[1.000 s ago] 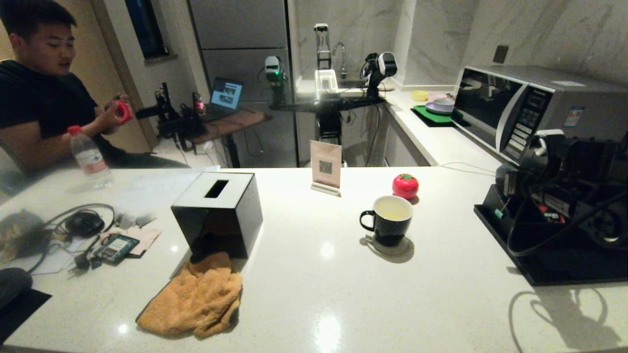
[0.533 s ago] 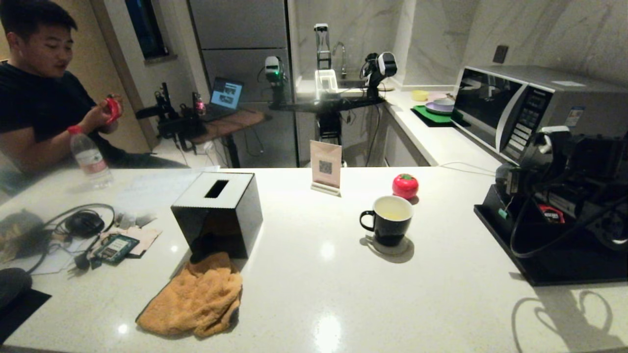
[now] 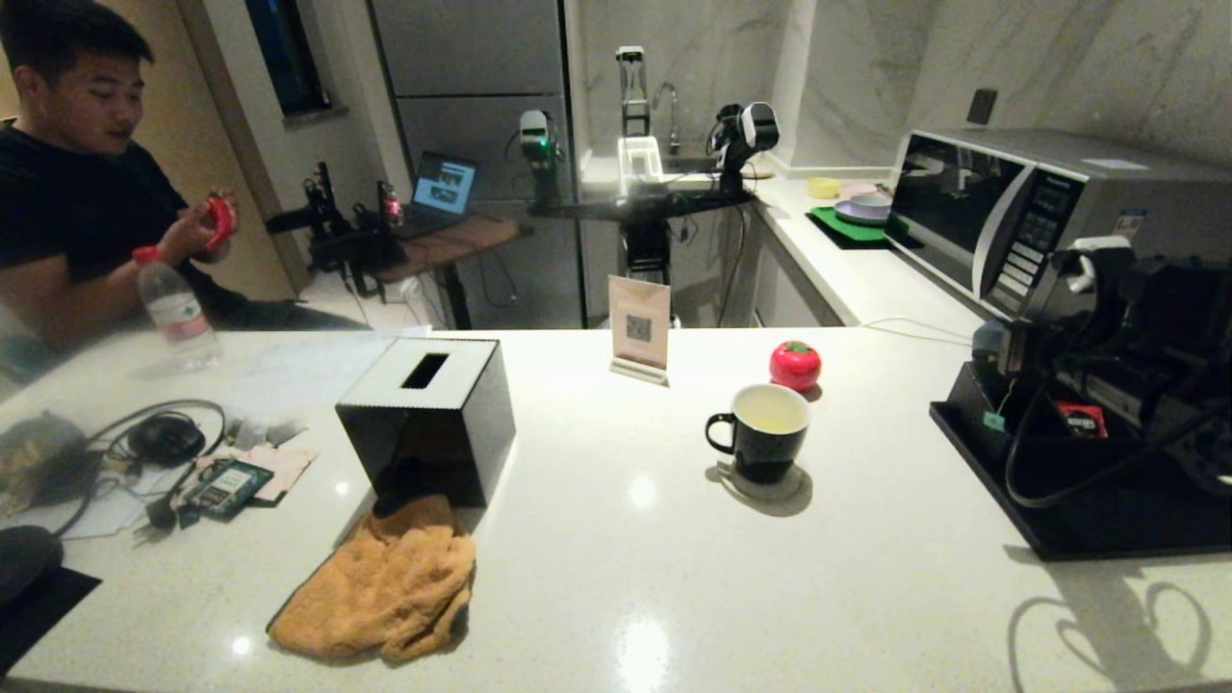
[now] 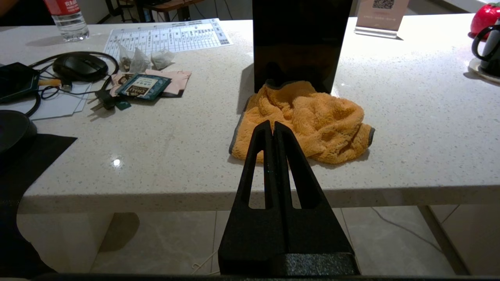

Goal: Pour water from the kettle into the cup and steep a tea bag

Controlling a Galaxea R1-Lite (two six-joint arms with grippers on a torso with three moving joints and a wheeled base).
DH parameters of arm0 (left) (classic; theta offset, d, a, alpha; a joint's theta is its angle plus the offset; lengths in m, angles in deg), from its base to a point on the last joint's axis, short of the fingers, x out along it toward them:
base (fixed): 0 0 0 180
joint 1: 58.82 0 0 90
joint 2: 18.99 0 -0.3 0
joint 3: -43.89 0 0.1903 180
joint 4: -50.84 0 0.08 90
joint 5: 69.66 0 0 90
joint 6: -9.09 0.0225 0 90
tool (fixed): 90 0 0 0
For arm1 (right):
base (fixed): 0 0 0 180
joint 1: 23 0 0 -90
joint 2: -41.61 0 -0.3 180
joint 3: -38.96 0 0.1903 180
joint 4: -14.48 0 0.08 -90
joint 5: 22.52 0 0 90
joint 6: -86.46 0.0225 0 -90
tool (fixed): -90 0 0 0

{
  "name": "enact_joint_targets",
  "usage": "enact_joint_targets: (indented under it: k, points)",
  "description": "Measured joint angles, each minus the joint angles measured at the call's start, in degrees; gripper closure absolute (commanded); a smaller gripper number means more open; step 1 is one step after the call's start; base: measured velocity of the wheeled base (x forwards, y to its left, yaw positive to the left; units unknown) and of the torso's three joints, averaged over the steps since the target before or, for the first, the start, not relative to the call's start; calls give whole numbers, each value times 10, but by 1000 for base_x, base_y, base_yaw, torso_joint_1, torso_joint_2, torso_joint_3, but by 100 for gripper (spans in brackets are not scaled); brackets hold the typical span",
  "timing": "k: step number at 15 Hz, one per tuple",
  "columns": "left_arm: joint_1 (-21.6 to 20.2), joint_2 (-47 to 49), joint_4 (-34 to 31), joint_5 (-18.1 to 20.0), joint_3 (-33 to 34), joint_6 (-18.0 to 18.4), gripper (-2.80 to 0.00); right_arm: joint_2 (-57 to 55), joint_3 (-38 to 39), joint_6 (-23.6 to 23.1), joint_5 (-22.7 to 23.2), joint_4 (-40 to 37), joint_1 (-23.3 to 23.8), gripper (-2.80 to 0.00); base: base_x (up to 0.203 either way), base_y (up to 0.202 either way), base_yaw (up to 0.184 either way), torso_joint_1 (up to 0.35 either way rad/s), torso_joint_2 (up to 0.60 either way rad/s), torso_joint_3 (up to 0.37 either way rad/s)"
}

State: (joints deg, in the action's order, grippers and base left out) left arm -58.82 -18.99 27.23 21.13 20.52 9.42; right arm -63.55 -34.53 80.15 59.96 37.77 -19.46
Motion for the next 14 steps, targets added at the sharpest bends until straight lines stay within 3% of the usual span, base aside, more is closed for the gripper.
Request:
enact_joint_targets:
  k: [7, 14]
  points:
    - [0, 0, 0, 0, 0, 0, 0, 37, 45, 0, 2, 16, -20, 0, 0, 0, 0, 0, 0, 0]
    - [0, 0, 0, 0, 0, 0, 0, 88, 99, 0, 1, 39, -71, 0, 0, 0, 0, 0, 0, 0]
